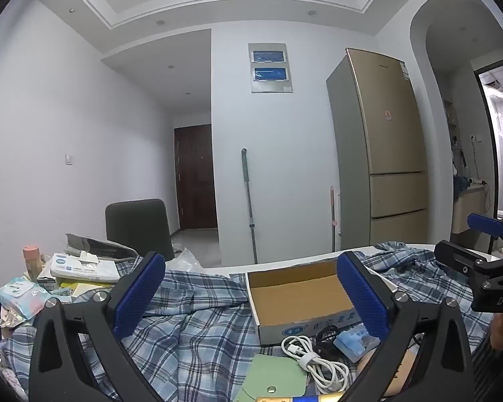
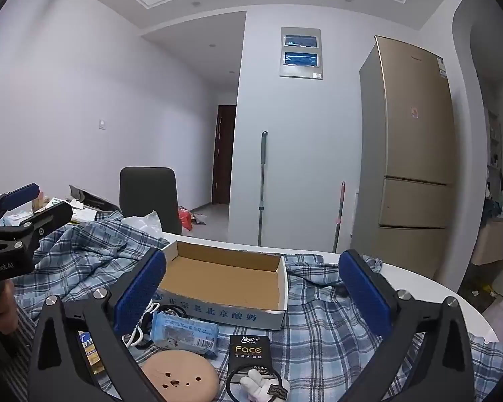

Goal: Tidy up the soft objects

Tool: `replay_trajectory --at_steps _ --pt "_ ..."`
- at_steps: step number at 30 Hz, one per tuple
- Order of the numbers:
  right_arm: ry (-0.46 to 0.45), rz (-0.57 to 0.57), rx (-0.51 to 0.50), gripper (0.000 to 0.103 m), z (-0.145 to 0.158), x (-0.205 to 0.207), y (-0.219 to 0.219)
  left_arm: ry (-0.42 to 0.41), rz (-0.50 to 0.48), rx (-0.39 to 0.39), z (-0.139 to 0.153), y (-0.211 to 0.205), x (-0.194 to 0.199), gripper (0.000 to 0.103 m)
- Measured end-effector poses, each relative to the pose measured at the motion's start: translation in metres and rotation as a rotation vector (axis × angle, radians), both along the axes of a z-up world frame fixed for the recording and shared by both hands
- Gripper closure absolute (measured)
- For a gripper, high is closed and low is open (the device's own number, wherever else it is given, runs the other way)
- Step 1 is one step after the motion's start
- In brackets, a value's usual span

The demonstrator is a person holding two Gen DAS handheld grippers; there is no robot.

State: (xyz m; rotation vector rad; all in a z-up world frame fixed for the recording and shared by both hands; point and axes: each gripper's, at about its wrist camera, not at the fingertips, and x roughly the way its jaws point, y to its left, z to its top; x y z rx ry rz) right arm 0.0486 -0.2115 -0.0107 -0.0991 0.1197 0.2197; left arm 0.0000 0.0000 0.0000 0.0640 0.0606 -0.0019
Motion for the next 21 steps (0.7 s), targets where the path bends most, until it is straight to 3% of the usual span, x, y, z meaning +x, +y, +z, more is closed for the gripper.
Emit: replay_trajectory --at_steps 21 --pt "0.013 -0.016 -0.021 0.0 -0.0014 -0.0036 0.0013 -0.011 0.0 -0.022 0.0012 -0.0002 -0.0011 0.0"
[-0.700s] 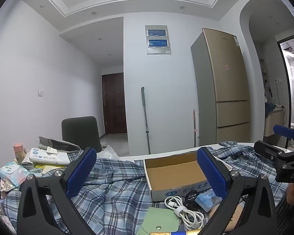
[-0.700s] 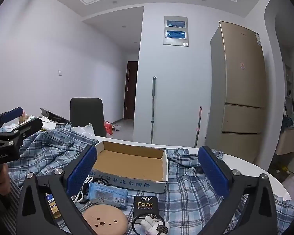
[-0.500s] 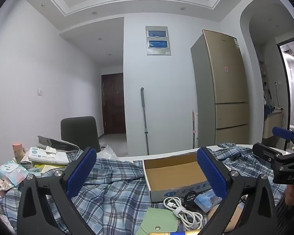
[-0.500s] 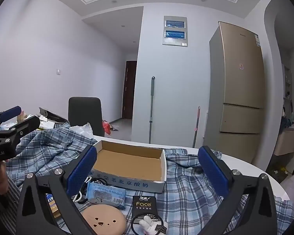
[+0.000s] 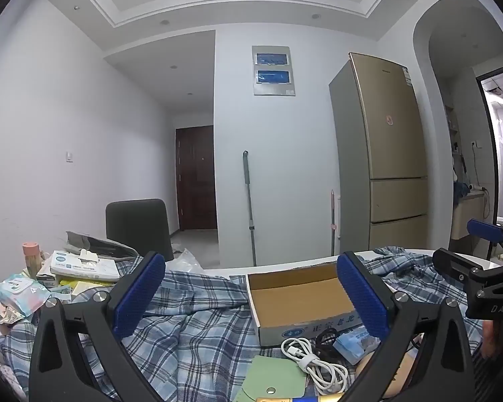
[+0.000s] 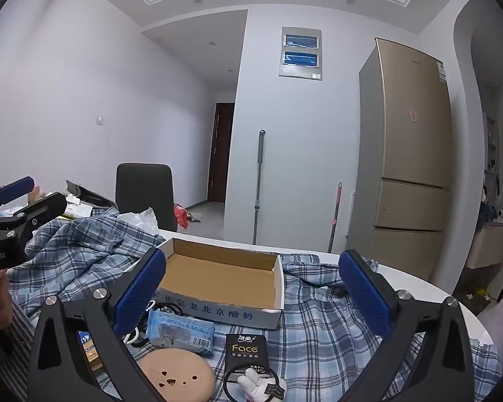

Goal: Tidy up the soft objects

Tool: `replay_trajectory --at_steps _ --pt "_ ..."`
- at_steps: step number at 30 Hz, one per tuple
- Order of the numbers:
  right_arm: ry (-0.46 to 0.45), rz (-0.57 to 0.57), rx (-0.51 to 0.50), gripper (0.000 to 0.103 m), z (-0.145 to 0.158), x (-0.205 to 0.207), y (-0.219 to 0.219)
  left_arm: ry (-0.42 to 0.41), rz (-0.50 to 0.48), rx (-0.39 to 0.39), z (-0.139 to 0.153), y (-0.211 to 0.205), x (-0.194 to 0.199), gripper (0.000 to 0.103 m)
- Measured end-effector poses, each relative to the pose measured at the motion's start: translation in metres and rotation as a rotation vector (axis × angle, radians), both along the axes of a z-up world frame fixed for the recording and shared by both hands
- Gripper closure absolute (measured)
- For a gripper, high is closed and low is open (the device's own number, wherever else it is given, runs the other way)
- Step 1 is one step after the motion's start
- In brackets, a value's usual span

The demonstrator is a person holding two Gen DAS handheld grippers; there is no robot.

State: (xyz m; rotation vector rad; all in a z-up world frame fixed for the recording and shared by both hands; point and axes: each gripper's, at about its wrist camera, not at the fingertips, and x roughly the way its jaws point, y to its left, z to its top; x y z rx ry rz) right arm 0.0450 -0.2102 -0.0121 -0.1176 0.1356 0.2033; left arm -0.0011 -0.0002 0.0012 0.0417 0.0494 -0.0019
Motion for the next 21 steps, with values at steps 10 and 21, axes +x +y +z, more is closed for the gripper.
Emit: replay_trajectory --at_steps 10,21 --pt "-0.011 0.004 -0.015 0.0 -0.0021 -0.0008 0.0023 0.005 0.012 -0.005 0.0002 0.0023 0.0002 0.0" --pt "-0.026 0.005 -0.033 0.0 -0.0014 -0.0038 0.0071 0.0 0.02 -0.007 -0.0024 0.0033 0.0009 0.0"
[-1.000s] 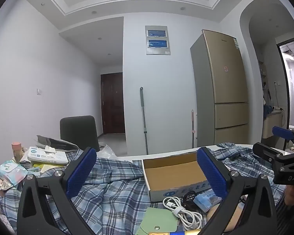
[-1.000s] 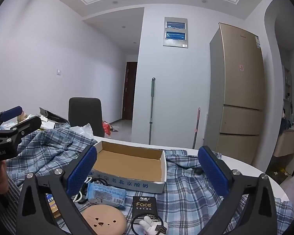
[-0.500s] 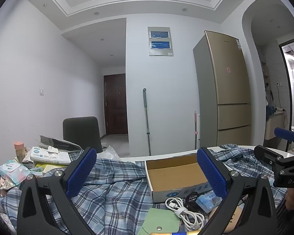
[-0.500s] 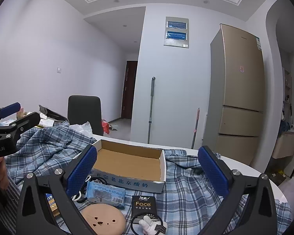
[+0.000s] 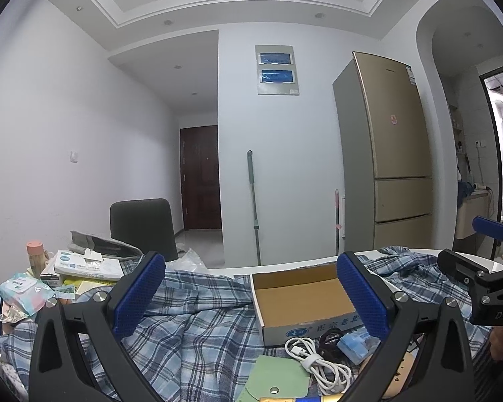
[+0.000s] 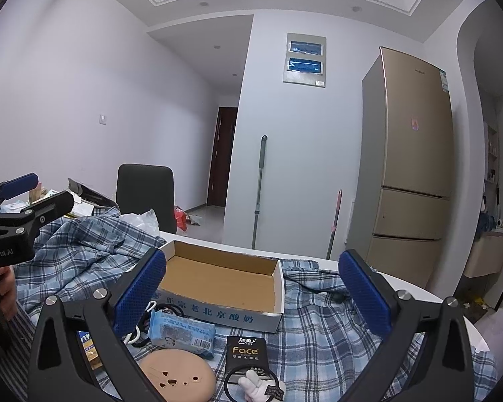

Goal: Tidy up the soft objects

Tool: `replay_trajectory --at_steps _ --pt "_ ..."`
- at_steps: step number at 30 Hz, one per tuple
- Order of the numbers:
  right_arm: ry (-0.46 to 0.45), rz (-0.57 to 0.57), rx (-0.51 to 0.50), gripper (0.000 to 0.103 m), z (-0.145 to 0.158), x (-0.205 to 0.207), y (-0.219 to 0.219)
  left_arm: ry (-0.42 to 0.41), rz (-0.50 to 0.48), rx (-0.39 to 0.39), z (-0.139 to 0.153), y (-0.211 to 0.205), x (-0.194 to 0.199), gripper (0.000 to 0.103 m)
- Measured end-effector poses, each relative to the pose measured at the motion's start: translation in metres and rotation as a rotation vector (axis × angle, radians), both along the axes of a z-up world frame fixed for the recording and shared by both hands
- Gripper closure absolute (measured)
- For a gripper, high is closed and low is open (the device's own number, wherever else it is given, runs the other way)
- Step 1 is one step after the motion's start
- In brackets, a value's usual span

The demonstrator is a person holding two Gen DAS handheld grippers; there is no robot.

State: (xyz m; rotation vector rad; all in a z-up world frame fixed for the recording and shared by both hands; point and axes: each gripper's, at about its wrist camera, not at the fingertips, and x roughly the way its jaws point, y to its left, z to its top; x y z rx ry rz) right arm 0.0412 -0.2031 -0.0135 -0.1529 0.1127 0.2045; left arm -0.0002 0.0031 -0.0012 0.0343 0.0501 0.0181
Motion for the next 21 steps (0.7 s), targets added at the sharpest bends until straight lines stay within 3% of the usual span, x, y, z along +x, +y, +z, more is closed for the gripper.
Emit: replay_trajectory --at_steps 21 --pt "0.004 0.002 -0.02 0.0 -0.0005 0.0004 0.0042 0.004 0.011 0.022 -0.0001 -0.0046 -0.001 0.0"
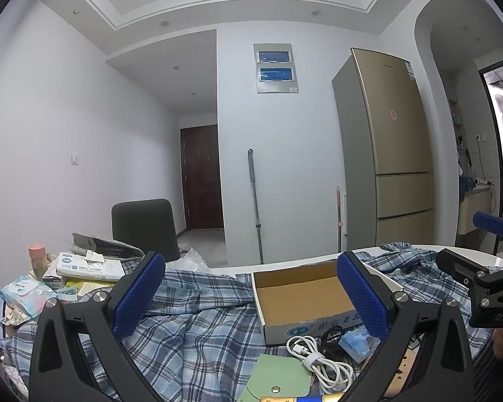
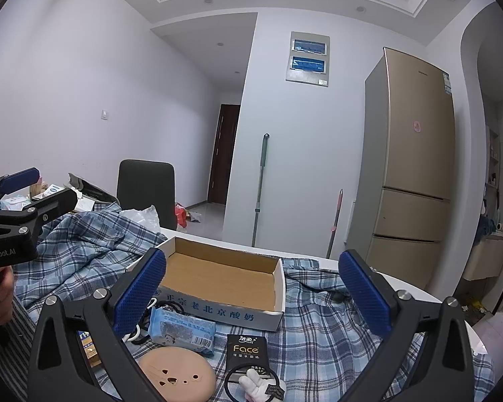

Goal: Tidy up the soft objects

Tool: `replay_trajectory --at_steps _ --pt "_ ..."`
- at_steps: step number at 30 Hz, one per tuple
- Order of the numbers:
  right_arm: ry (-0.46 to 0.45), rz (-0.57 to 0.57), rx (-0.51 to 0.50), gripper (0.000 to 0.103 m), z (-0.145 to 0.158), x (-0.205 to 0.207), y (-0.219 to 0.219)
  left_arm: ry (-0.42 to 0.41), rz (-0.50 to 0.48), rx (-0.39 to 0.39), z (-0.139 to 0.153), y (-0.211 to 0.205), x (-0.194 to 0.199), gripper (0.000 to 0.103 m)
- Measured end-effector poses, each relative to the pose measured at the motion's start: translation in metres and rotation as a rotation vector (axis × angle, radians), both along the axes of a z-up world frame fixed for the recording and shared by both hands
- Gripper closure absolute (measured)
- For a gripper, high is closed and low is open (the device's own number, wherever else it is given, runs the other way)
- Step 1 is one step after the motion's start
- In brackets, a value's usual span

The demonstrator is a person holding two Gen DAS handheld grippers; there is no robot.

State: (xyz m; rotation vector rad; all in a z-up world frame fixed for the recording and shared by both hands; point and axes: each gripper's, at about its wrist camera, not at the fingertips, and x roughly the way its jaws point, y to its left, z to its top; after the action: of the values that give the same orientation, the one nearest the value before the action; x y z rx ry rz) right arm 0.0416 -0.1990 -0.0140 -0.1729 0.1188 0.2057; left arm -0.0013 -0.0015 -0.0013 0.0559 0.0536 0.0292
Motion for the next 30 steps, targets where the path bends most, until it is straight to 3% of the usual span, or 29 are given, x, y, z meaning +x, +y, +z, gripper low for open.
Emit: replay_trajectory --at_steps 11,16,21,30 --pt "-0.002 0.01 -0.031 0.0 -0.002 0.0 0.008 0.0 -0.019 0.01 0.0 -0.004 -0.001 0.0" --pt "-0.026 0.016 -0.036 0.0 -0.002 -0.006 0.009 0.047 -0.037 0.009 0.0 -0.005 0.006 0.0" --pt "-0.067 -0.013 -0.034 0.0 -0.001 -0.013 0.008 0.037 -0.033 0.005 0.0 -0.004 0.004 0.0" --pt "-0.03 -0.006 -0.043 0.0 -0.002 -0.007 0.009 0.041 -0.033 -0.005 0.0 0.0 0.004 0.0"
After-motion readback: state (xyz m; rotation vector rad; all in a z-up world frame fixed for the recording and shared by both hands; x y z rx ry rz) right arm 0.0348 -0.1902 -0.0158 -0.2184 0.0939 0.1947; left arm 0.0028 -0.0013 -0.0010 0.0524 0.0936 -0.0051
